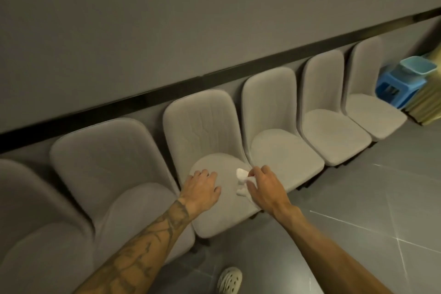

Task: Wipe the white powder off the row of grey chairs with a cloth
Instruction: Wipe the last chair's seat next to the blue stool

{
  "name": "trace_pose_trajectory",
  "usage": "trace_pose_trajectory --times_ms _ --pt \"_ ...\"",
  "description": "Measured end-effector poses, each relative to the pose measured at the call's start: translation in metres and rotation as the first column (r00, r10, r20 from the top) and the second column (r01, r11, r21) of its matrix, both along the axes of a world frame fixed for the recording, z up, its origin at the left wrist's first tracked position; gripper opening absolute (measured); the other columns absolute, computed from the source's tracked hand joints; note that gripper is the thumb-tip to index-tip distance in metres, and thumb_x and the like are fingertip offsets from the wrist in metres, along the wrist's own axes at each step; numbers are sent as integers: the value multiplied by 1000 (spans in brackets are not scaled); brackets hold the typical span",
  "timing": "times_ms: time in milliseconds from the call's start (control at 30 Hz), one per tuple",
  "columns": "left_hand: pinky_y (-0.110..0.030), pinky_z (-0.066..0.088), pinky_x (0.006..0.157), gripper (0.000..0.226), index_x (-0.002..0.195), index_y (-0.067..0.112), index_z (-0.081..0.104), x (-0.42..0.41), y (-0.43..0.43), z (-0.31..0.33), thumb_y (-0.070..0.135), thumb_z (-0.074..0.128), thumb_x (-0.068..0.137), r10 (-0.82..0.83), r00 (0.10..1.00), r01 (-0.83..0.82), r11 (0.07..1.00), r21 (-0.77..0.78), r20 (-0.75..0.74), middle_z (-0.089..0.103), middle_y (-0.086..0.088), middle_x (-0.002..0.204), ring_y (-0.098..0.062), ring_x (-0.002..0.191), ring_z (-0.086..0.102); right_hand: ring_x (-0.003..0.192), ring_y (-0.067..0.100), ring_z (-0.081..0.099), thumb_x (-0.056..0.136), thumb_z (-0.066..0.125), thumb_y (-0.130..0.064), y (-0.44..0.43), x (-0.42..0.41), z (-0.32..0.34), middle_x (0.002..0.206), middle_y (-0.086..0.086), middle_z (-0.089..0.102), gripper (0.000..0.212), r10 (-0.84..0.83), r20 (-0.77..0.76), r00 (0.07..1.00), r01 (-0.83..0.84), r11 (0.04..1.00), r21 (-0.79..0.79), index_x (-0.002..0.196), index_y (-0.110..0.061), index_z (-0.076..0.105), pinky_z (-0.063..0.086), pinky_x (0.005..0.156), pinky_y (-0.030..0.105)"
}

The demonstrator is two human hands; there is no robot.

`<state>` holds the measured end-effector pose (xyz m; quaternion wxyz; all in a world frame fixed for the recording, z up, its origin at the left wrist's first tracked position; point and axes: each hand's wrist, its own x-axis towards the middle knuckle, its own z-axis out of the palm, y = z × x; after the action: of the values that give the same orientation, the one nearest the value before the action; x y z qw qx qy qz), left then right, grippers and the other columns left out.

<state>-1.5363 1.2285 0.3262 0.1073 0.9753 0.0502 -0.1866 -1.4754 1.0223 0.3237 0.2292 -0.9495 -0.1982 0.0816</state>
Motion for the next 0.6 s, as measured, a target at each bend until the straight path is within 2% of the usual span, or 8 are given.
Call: trace_pose_trajectory --times_ms 200,400,600 --pt "-41 37 108 52 151 16 43 115 -78 14 44 39 107 -42 999 42 999 28 -8 49 -11 148 -32 134 46 93 34 56 94 59 -24 -79 105 17 105 11 54 19 -23 -14 1000 23 1000 5 108 -11 60 49 81 41" --pt "-40 40 103 48 145 15 47 217 -176 19 43 39 107 -27 1000 26 999 33 12 52 -11 142 -31 130 49 94 34 56 95 57 -24 -176 210 19 106 11 53 18 -15 1 1000 15 1000 10 108 -11 59 49 81 43" --pt "-41 39 110 52 152 16 41 305 -307 23 44 39 107 13 1000 -13 1000 1 -15 50 -10 147 -31 132 47 96 33 57 95 57 -27 -302 303 26 108 11 54 21 8 -10 1000 -8 1000 9 110 -12 59 50 84 44"
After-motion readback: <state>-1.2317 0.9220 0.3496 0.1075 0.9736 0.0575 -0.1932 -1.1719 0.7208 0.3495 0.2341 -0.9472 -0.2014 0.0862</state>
